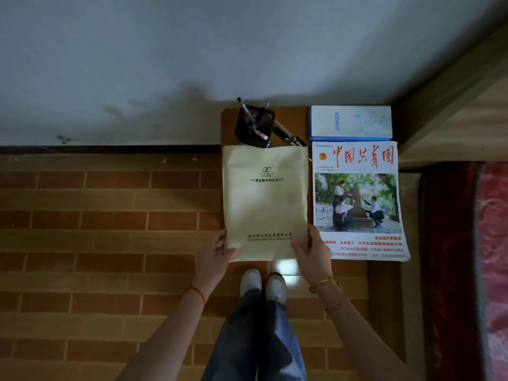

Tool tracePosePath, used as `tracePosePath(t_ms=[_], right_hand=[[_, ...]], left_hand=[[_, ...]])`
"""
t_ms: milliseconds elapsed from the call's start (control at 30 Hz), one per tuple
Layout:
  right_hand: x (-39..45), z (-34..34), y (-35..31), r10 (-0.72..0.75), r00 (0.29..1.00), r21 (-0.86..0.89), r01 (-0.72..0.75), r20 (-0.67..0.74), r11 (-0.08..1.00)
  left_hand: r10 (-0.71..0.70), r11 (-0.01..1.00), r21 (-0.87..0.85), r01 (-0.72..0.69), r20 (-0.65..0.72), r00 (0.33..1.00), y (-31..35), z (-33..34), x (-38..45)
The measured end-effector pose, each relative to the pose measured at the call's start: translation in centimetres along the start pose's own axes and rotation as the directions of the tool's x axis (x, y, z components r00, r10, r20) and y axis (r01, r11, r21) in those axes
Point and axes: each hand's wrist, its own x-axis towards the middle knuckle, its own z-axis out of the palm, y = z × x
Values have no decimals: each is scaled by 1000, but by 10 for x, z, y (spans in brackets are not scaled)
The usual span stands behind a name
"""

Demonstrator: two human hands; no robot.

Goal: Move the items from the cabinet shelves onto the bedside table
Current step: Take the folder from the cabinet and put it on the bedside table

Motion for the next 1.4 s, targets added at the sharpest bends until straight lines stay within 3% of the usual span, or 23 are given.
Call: tracePosePath(t_ms=[600,900,1100,1400], right_hand=[[28,2,1,6,1000,-75,-8,-25,997],[17,6,6,-178,971,-238,137,-161,962],[20,6,13,-223,962,-282,173,-159,944],[27,3,22,-268,955,-277,226,-125,934]], left_hand=[[86,996,3,-86,-29,996,22,10,23],[150,987,74,-140,-147,978,25,13,17],[248,963,162,-218,-204,947,17,18,16],[237,968,147,-206,-248,939,14,22,14]])
